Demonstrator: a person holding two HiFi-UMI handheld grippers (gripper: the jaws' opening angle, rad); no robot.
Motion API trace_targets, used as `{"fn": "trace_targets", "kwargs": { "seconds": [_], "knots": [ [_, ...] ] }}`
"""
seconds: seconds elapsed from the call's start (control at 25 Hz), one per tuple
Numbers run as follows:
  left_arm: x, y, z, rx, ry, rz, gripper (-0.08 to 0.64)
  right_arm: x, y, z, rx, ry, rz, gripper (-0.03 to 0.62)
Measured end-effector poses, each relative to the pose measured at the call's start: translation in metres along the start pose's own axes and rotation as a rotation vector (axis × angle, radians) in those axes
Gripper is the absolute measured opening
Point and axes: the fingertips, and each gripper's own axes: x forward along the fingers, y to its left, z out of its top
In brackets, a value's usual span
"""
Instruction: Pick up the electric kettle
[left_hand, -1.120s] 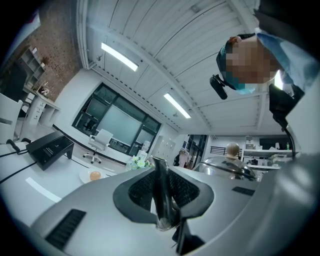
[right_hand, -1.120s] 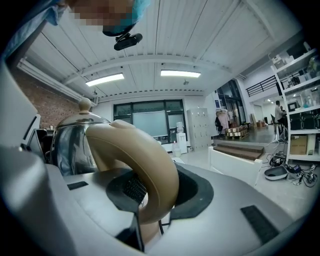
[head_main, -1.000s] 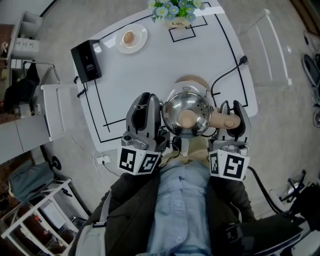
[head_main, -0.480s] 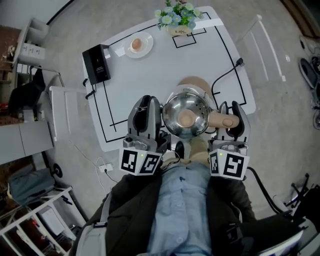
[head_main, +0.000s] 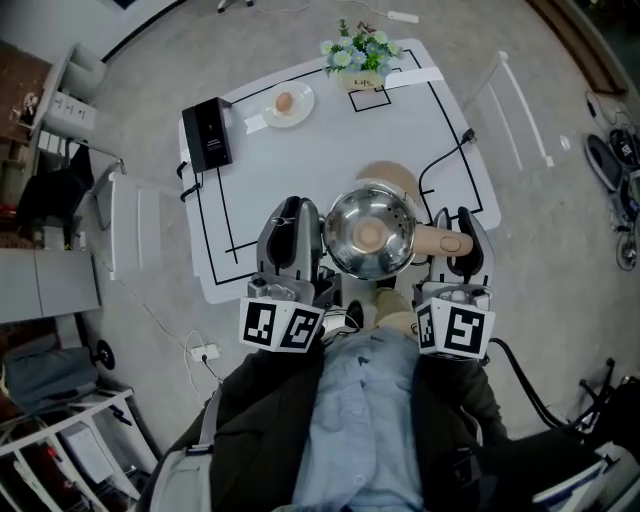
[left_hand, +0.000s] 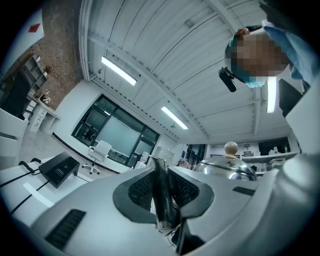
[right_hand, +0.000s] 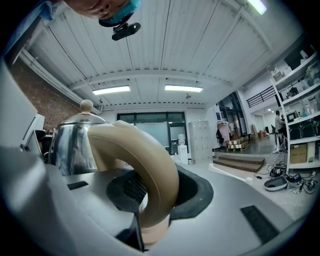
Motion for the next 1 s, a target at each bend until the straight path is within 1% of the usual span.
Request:
{"fn": "trace_targets", "kwargs": {
  "seconds": [0.44, 0.8, 1.0],
  "knots": [
    [-0.018, -0.005, 0.031, 0.009, -0.057, -0.026, 0.067, -0.017, 0.018, 0.028, -0.022, -0.061, 0.003, 0.107],
    [-0.028, -0.011, 0.043, 0.015, -0.075, -0.047, 0.067, -0.031, 0.023, 0.042, -0.018, -0.091, -0.023, 0.104],
    [-0.03, -0.01, 0.048, 0.017, -0.088, -0.051, 0.067, -0.031, 0.027, 0.044, -0.029, -0.104, -0.013, 0.1]
  ]
}}
